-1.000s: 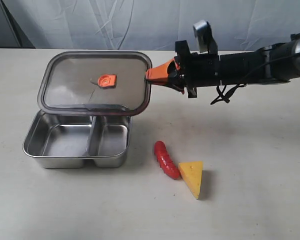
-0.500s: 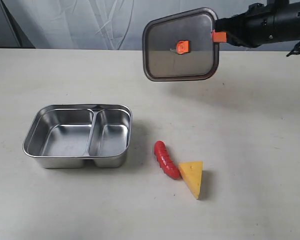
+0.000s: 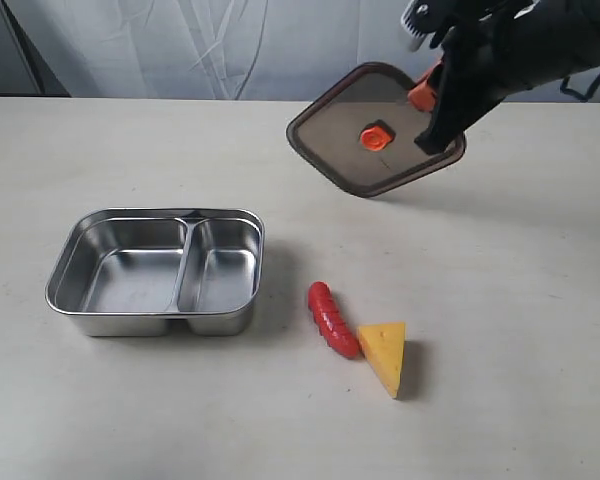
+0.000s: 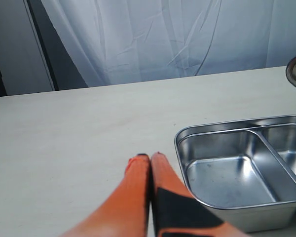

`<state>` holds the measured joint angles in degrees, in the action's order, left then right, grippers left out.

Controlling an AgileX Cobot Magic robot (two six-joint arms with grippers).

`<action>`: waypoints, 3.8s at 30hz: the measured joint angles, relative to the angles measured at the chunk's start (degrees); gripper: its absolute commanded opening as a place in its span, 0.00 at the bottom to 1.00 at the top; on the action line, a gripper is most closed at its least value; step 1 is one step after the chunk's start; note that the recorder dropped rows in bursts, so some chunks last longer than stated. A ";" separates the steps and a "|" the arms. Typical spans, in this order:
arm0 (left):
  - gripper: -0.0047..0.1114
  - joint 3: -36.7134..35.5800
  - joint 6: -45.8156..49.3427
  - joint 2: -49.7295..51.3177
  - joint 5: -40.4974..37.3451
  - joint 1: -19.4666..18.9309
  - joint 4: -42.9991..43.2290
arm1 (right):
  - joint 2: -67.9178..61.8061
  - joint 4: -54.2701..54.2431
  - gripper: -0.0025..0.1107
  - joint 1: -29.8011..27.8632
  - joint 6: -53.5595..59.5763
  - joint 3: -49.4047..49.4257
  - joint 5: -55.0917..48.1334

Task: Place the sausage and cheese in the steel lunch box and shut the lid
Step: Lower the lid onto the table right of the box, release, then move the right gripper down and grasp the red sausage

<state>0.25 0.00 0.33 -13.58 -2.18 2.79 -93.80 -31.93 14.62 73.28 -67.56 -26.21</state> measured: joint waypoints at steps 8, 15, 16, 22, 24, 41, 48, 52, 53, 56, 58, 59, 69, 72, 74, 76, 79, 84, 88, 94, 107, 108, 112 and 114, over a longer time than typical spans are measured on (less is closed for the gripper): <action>0.04 0.00 0.00 0.00 0.00 0.00 0.00 | 0.00 12.76 0.01 7.78 0.21 0.00 -2.25; 0.04 0.00 0.00 0.00 0.00 0.00 0.00 | -0.25 14.34 0.01 9.39 -2.16 0.00 -7.57; 0.04 0.00 0.00 0.00 0.00 0.00 0.00 | -0.63 14.34 0.01 9.43 -2.23 0.00 -8.72; 0.04 0.00 0.00 0.00 0.00 0.00 0.00 | -4.90 14.48 0.01 9.56 -3.70 0.00 -11.45; 0.04 0.00 0.00 0.00 0.00 0.00 0.00 | -6.35 14.48 0.01 9.56 -3.80 0.00 -11.45; 0.04 0.00 0.00 0.00 0.00 0.00 0.00 | -12.71 11.73 0.20 13.36 -4.76 0.00 -14.34; 0.04 0.00 0.00 0.00 0.00 0.00 0.00 | -12.95 11.06 0.32 14.62 -10.59 0.00 -13.29; 0.04 0.00 0.00 0.00 0.00 0.00 0.00 | -13.04 11.06 0.36 14.59 -16.78 0.00 -11.23; 0.04 0.00 0.00 0.00 0.00 0.00 0.00 | -13.04 11.06 0.38 14.59 -17.72 0.00 -11.24; 0.04 0.00 0.00 0.00 0.00 0.00 0.00 | -13.04 11.06 0.48 14.59 -19.60 0.00 -12.69; 0.04 0.00 0.00 0.00 0.00 0.00 0.00 | -13.04 10.96 0.49 14.59 -20.28 0.00 -14.23; 0.04 0.00 0.00 0.00 0.00 0.00 0.00 | -13.18 10.96 0.49 14.59 -20.26 0.00 -14.67; 0.04 0.00 0.00 0.00 0.00 0.00 0.00 | -13.17 19.12 0.49 15.20 -19.03 0.00 -12.87; 0.04 0.00 0.00 0.00 0.00 0.00 0.00 | -13.17 23.96 0.49 15.94 -18.19 0.00 -12.76; 0.04 0.00 0.00 0.00 0.00 0.00 0.00 | -13.17 24.78 0.49 16.51 -17.57 0.00 -12.44; 0.04 0.00 0.00 0.00 0.00 0.00 0.00 | -13.28 24.87 0.49 16.99 -17.29 0.00 -11.87; 0.04 0.00 0.00 0.00 0.00 0.00 0.00 | -13.48 25.09 0.49 18.33 -17.04 0.00 -12.06; 0.04 0.00 0.00 0.00 0.00 0.00 0.00 | -13.60 25.27 0.49 20.19 -19.52 0.00 -11.26; 0.04 0.00 0.00 0.00 0.00 0.00 0.00 | -12.54 23.27 0.49 20.79 -29.67 0.00 -12.37; 0.04 0.00 0.00 0.00 0.00 0.00 0.00 | -12.10 18.05 0.49 20.79 -36.08 0.00 -20.31; 0.04 0.00 0.00 0.00 0.00 0.00 0.00 | -18.38 11.86 0.49 20.90 -41.36 0.00 -16.11; 0.04 0.00 0.00 0.00 0.00 0.00 0.00 | -18.75 13.70 0.49 20.90 -43.74 0.00 -15.26; 0.04 0.00 0.00 0.00 0.00 0.00 0.00 | -19.05 16.40 0.49 20.90 -47.21 0.00 -13.25; 0.04 0.00 0.00 0.00 0.00 0.00 0.00 | -19.05 16.40 0.49 20.90 -47.86 0.00 -13.26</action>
<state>0.25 0.00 0.33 -13.58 -2.18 2.79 -112.86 -15.53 35.52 25.42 -67.56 -39.47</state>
